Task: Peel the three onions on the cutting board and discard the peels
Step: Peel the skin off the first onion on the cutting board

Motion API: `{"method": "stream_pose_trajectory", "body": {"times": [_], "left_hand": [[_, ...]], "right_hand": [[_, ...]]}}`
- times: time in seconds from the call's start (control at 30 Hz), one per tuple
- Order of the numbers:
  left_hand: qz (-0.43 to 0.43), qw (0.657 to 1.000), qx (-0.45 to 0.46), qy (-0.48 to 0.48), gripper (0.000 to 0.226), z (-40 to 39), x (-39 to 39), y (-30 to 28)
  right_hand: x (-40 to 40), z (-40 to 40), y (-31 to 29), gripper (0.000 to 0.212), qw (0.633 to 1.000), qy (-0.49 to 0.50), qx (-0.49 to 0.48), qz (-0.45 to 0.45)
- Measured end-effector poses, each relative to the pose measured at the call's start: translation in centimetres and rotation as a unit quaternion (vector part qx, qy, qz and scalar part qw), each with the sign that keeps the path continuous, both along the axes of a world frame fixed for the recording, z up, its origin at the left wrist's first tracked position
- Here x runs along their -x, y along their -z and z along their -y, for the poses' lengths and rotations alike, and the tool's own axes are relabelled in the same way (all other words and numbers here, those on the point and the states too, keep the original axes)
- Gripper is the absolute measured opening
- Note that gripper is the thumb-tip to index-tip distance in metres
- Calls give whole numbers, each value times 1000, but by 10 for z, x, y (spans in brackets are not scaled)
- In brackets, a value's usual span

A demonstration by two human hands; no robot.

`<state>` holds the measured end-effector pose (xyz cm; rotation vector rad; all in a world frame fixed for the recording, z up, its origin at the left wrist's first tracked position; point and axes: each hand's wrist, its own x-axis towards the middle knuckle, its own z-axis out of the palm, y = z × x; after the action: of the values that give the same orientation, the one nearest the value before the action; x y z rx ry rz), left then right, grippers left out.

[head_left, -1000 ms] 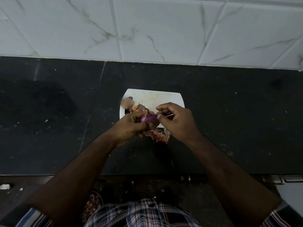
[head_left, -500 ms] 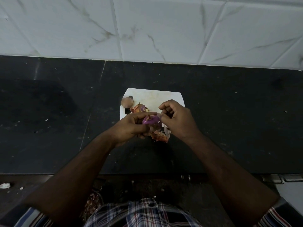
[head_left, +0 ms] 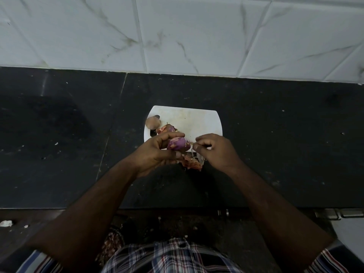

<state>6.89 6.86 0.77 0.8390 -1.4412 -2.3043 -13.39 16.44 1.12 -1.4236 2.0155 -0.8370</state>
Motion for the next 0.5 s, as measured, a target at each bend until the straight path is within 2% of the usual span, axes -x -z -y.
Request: {"method": "stream_pose_trajectory", "body": {"times": [0.1, 0.13, 0.23, 0.37, 0.5], "left_hand": [[-7, 1000, -17, -11, 58, -2, 2, 0], [-5, 1000, -13, -13, 58, -2, 3, 0], [24, 999, 36, -7, 58, -1, 4, 0], [63, 988, 140, -3, 60, -2, 5, -2], [72, 985, 160, -2, 64, -3, 6, -1]], "right_hand": [[-7, 2, -10, 23, 977, 24, -21, 210], [-8, 4, -11, 27, 972, 7, -26, 232], [-11, 8, -12, 35, 985, -15, -14, 172], [-13, 9, -15, 30, 991, 0, 1, 135], [-14, 8, -16, 29, 993, -2, 13, 114]]}}
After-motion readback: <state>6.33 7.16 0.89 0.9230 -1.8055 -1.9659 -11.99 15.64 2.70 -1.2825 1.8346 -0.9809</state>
